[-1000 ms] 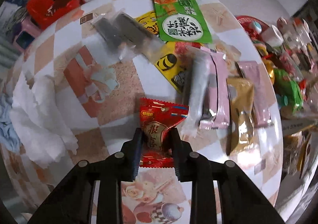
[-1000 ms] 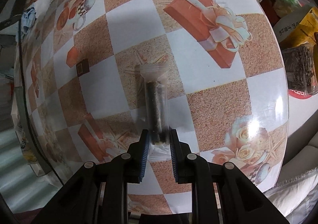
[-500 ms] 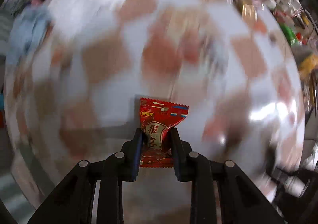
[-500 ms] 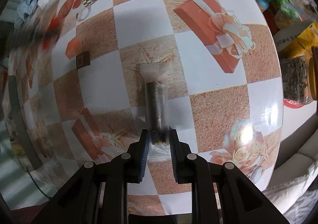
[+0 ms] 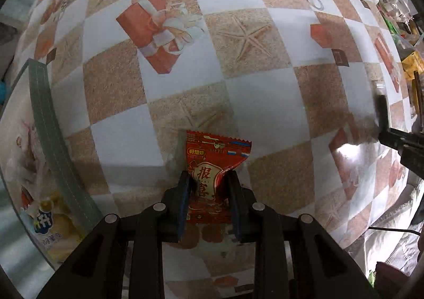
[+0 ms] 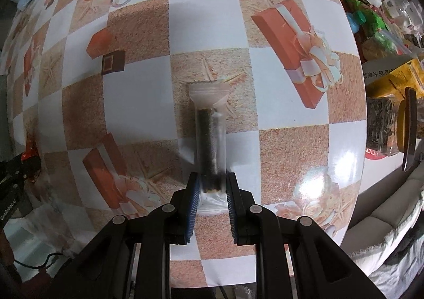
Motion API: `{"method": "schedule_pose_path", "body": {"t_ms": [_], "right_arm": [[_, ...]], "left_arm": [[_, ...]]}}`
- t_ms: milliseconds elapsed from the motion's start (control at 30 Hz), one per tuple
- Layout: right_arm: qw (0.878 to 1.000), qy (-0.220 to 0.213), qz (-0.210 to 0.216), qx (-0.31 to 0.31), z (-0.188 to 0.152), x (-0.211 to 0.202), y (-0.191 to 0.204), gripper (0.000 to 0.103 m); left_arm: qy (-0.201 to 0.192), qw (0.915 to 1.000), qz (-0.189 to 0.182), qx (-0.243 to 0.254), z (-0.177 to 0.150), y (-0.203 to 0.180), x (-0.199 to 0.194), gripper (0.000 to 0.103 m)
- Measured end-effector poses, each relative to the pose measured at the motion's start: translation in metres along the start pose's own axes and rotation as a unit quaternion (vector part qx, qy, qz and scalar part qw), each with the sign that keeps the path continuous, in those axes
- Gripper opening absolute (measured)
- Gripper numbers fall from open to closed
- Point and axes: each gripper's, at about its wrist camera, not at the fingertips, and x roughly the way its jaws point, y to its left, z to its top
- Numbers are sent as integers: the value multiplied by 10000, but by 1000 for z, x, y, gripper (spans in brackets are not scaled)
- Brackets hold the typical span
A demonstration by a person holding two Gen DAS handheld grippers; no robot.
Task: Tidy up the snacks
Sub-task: 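Carry the red packet in the left gripper over the box while the right gripper carries the dark stick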
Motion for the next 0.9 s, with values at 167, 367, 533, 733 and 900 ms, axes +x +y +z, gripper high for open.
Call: {"method": "schedule_pose_path", "body": {"t_ms": [167,367,533,733,900], "right_arm": [[9997,-30,-202,-138,0,0,11,21],[9978,-54,-558,-362,-3,4,33,21],[9960,-28,-756,-473,-4,2,50,21],[9957,16,-795,-480,-3,1,58,22],[9954,77,-799,-519,-1,1,60,22]], "left_arm": [[-91,9999,66,109,-2,-3,0,31],[-90,9997,57,201,-14,-4,-1,31],[-72,9996,59,273,-13,-7,-2,31],[-75,9994,52,321,-14,-8,1,31],[-67,9994,55,336,-14,-8,1,31]]}}
